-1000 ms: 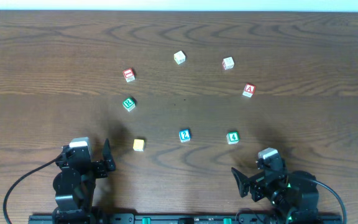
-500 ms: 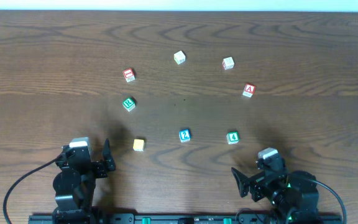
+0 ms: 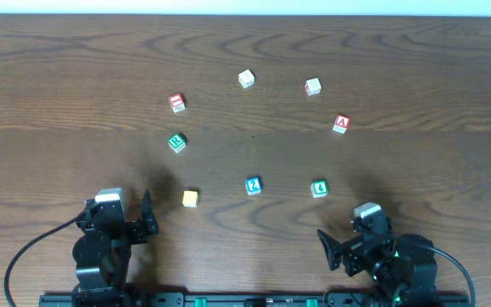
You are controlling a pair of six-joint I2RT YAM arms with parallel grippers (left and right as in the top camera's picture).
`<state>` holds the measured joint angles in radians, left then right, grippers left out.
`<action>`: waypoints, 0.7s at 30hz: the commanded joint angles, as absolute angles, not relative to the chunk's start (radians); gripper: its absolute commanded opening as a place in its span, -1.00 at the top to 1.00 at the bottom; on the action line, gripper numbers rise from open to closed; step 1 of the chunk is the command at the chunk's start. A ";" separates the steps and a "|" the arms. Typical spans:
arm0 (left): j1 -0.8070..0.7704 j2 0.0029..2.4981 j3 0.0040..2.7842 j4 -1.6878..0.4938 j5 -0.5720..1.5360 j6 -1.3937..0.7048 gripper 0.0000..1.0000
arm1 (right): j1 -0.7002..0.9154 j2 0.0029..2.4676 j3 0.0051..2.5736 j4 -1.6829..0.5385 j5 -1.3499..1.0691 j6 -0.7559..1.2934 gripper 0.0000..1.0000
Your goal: Spell out Ai2
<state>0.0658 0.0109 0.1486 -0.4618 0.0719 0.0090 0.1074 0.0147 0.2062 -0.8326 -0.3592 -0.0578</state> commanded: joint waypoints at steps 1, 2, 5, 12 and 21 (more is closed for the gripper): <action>0.072 0.004 0.131 -0.463 0.075 0.027 -0.91 | 0.099 0.006 0.189 -0.844 -0.370 -0.038 -0.98; 0.072 0.004 0.131 -0.463 0.075 0.027 -0.91 | 0.099 0.006 0.189 -0.840 -0.370 -0.038 -0.99; 0.072 0.004 0.131 -0.463 0.075 0.027 -0.91 | 0.099 0.006 0.189 -0.776 -0.371 -0.038 -0.98; 0.072 0.004 0.131 -0.463 0.075 0.027 -0.91 | 0.099 0.006 0.189 -0.587 -0.401 -0.037 -0.99; 0.072 0.004 0.131 -0.463 0.075 0.027 -0.91 | 0.099 0.006 0.189 -0.595 -0.400 -0.038 -0.98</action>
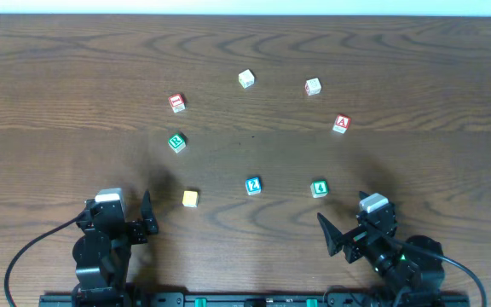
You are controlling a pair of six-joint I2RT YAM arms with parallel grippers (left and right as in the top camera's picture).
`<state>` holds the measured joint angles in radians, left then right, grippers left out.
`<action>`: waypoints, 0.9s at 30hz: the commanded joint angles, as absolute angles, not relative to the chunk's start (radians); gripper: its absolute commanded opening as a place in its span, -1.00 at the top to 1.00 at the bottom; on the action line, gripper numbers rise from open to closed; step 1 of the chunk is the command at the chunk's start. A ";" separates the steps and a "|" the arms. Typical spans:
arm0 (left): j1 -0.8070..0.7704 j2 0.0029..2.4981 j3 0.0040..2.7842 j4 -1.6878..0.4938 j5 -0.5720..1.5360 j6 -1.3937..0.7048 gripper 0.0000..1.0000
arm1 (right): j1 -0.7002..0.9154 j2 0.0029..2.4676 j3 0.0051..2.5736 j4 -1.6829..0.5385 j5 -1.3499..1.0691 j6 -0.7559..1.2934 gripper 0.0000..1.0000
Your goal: Spell out Ai2
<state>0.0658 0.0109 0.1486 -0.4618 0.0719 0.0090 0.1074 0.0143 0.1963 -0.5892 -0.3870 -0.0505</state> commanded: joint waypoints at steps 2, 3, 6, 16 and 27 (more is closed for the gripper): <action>0.072 0.004 0.131 -0.463 0.075 0.027 -0.91 | 0.099 0.006 0.189 -0.607 -0.400 -0.038 -0.99; 0.072 0.004 0.131 -0.463 0.075 0.027 -0.91 | 0.099 0.006 0.189 -0.616 -0.400 -0.038 -0.98; 0.072 0.004 0.131 -0.463 0.075 0.027 -0.91 | 0.099 0.006 0.189 -0.651 -0.400 -0.038 -0.99; 0.072 0.004 0.131 -0.463 0.075 0.027 -0.91 | 0.099 0.006 0.189 -0.783 -0.400 -0.038 -0.98; 0.072 0.004 0.131 -0.437 0.084 -0.056 -0.91 | 0.099 0.006 0.189 -0.805 -0.400 -0.038 -0.98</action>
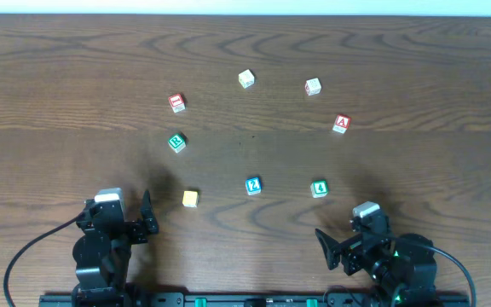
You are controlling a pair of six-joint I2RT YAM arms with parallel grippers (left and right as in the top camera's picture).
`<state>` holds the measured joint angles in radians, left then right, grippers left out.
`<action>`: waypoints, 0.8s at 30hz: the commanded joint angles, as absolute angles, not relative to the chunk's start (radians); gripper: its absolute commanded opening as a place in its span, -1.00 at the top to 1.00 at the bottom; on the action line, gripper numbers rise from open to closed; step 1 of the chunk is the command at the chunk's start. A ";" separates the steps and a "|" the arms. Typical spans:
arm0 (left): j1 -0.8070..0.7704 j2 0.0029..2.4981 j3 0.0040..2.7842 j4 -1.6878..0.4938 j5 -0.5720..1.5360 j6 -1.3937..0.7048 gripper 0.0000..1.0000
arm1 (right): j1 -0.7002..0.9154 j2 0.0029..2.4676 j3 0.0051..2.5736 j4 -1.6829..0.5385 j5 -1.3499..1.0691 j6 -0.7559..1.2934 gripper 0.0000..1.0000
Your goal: Spell out Ai2
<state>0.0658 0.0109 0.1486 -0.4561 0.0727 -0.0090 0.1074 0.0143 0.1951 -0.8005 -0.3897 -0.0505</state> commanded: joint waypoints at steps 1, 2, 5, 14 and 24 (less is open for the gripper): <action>0.072 0.004 0.131 -0.430 0.094 -0.074 -0.91 | 0.099 0.006 0.189 -0.805 -0.400 -0.038 -0.98; 0.072 0.004 0.131 -0.426 0.118 -0.095 -0.91 | 0.099 0.006 0.189 -0.805 -0.400 -0.038 -0.99; 0.072 0.004 0.131 -0.418 0.255 -0.101 -0.91 | 0.099 0.006 0.189 -0.805 -0.400 -0.038 -0.99; 0.072 0.210 0.191 -0.234 0.204 -0.113 -0.90 | 0.099 0.006 0.189 -0.805 -0.400 -0.038 -0.98; 0.071 0.968 0.606 -0.191 0.252 -0.145 -0.91 | 0.099 0.006 0.189 -0.805 -0.400 -0.038 -0.98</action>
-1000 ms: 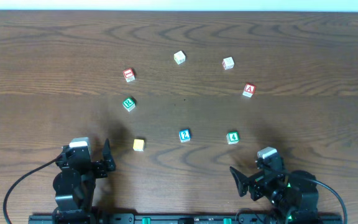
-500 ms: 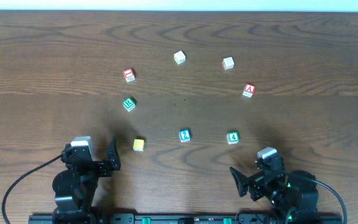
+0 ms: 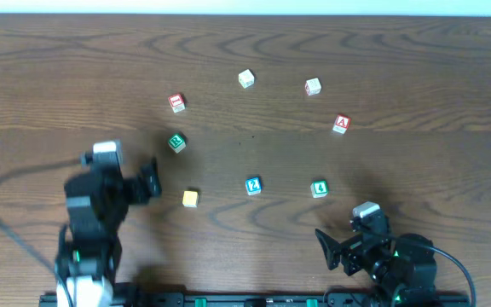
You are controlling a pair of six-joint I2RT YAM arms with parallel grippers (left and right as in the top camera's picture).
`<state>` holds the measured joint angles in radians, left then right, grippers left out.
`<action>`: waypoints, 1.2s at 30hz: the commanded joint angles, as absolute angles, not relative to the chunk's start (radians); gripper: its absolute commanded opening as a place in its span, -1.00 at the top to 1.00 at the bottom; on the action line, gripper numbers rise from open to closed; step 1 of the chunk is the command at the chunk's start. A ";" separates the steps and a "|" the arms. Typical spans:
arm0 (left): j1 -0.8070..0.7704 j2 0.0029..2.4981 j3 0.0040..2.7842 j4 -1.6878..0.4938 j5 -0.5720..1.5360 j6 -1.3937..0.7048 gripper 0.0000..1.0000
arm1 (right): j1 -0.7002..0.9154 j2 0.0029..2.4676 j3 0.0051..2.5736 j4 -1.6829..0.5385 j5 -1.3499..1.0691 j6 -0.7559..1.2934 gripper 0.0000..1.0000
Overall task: Spell out Ai2
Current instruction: 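Reach the left gripper to the red 'I' block and grasp it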
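Several small letter blocks lie scattered on the wooden table (image 3: 75, 68). A red block marked A (image 3: 341, 124) sits at the right. A blue block marked 2 (image 3: 253, 186) lies at the front middle. Around them are a green block (image 3: 176, 142), a yellow block (image 3: 190, 199), a second green block (image 3: 319, 188), a red block (image 3: 176, 103), a cream block (image 3: 245, 79) and a white block (image 3: 313, 86). My left gripper (image 3: 150, 181) is open and empty, just left of the yellow block and below the green one. My right gripper (image 3: 325, 247) rests open at the front right.
The left arm's cable (image 3: 7, 192) loops over the table at the front left. A black rail (image 3: 228, 300) runs along the front edge.
My left arm has moved away from the front edge toward the blocks, and its gripper now sits beside the yellow block. The right arm and all blocks are where they were.
Both arms rested at the front edge. The right arm then stood slightly farther forward and was back at its resting place a moment later. The left arm stayed still until now, when it stands out near the yellow and green blocks. No block has moved.
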<state>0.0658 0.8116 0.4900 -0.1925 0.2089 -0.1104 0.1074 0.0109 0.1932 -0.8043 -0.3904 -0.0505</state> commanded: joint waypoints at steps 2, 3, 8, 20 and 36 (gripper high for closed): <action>0.069 1.103 0.707 -0.202 0.270 -0.211 -0.91 | 0.099 0.006 0.189 -0.805 -0.400 -0.038 -0.99; 0.067 1.162 0.753 -0.209 0.271 -0.233 -0.91 | 0.099 0.006 0.189 -0.805 -0.400 -0.038 -0.99; -0.002 1.469 1.063 -0.256 0.258 -0.253 -0.91 | 0.099 0.006 0.189 -0.805 -0.400 -0.038 -0.98; -0.118 2.081 1.843 -0.619 0.109 -0.446 -0.91 | 0.099 0.006 0.189 -0.805 -0.400 -0.038 -0.98; -0.125 2.273 1.974 -0.835 0.128 -0.543 -0.91 | 0.099 0.006 0.189 -0.805 -0.400 -0.038 -0.99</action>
